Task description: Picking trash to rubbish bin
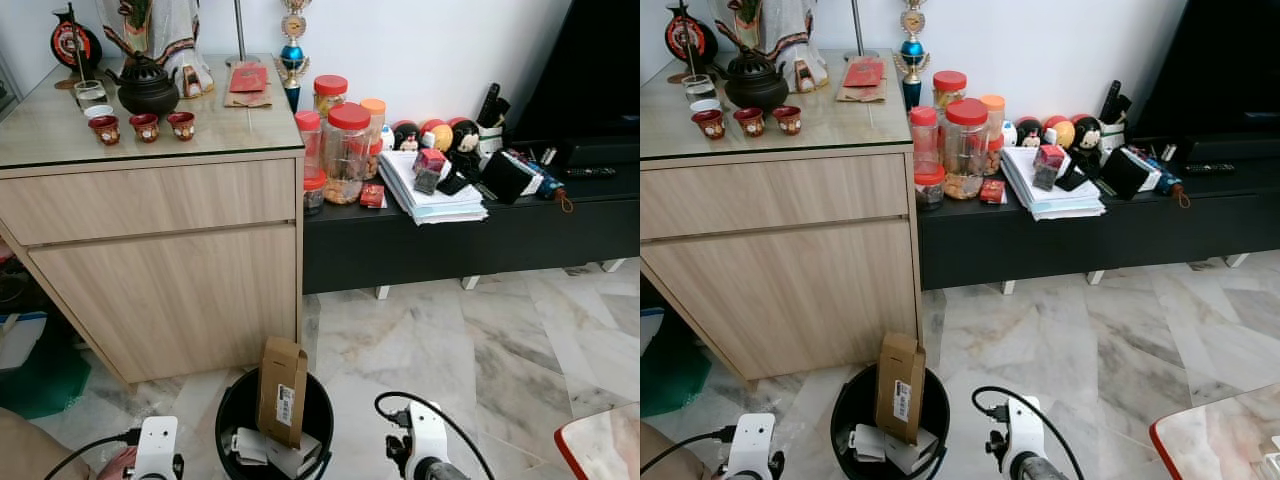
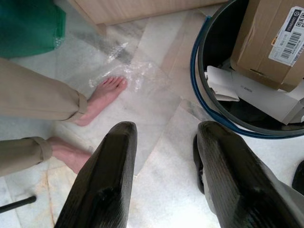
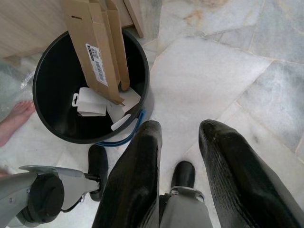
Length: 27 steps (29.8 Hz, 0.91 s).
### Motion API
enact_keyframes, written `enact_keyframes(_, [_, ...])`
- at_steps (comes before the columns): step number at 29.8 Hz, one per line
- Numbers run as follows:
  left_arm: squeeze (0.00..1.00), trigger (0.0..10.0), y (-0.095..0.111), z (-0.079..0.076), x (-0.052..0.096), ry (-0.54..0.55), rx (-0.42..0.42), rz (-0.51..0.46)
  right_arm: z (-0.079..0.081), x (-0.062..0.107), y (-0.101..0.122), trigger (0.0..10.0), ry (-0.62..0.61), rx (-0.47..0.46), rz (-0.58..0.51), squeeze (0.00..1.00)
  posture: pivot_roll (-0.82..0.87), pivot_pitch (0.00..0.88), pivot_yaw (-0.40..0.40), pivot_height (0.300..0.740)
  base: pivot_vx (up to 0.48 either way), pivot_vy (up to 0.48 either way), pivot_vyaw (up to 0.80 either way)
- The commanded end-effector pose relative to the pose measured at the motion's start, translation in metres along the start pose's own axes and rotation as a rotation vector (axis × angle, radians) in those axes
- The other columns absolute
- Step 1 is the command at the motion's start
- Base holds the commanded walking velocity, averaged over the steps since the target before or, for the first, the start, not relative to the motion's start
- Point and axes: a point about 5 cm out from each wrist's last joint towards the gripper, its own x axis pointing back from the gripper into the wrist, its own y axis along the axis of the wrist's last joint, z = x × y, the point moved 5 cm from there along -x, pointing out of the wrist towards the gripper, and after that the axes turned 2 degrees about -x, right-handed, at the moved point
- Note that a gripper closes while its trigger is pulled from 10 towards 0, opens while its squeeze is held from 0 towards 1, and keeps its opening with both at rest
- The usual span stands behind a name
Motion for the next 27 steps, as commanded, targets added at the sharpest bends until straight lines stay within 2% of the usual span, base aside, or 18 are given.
enact_keyframes(1, [0.0,10.0,-0.006,0.002,0.0008,0.008,-0.017,0.024,-0.0023,0.0001,0.002,10.0,-0.011,-0.015,-0.011,0.0,0.03,0.0,-0.07,0.74,0.0,0.0,0.0])
enact_keyframes(27, [0.0,10.0,-0.0094,0.0006,0.0016,0.006,-0.006,0.031,-0.0034,0.0006,0.0003,10.0,-0.012,-0.01,-0.006,0.0,0.03,0.0,-0.075,0.74,0.0,0.0,0.0])
